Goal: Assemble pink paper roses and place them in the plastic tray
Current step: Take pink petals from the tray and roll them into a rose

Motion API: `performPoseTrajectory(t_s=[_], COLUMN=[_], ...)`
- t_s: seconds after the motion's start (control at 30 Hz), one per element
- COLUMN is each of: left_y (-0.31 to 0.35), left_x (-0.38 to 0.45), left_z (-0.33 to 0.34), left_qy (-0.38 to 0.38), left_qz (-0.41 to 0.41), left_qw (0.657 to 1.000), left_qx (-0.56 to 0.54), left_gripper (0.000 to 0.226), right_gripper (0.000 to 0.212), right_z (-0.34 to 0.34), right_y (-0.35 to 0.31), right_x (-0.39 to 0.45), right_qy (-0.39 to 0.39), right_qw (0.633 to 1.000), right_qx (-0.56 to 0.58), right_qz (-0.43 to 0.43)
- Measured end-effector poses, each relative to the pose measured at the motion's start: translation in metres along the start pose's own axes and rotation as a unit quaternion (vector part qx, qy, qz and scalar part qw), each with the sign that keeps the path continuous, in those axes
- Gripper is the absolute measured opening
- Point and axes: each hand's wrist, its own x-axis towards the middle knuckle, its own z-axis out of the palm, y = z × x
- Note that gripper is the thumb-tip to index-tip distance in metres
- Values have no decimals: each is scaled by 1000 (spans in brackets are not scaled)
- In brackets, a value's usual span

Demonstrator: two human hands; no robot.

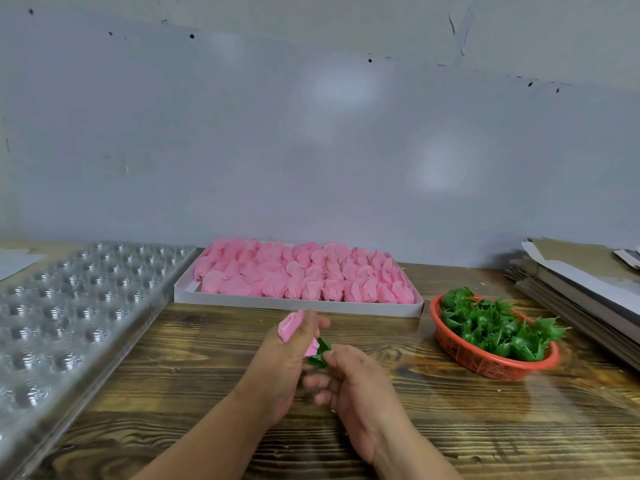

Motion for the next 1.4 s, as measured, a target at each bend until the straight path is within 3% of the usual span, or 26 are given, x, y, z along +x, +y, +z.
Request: performPoseTrajectory(t_s=[0.07,0.2,0.47,0.87,1.2,1.4], left_y=[-1,0,-2,-4,-3,-5], left_x=[1,1,2,-1,0,3], left_z=[-1,-3,-3,6,7,1], left_qy=[6,6,1,-22,15,-19], left_qz=[1,-4,-45,-45,-25,-98], left_qw=[1000,1000,998,997,999,985], left_qx=[9,-4,-36,-51,13,-140], left_gripper=[63,36,37,33,33,36], right_gripper=[15,20,25,37,17,20], right_z=[-1,-1,4,2,0,1], right_y=[-1,-2,-2,-2,-1,0], right_x=[-1,-1,-7,-4,-2,-2], right_qy=[-13,-21,-28,72,64,85], right_qw=[1000,1000,998,995,998,994], right_qx=[7,5,-47,-53,-10,-59], right_qz=[3,8,2,-46,-17,-36])
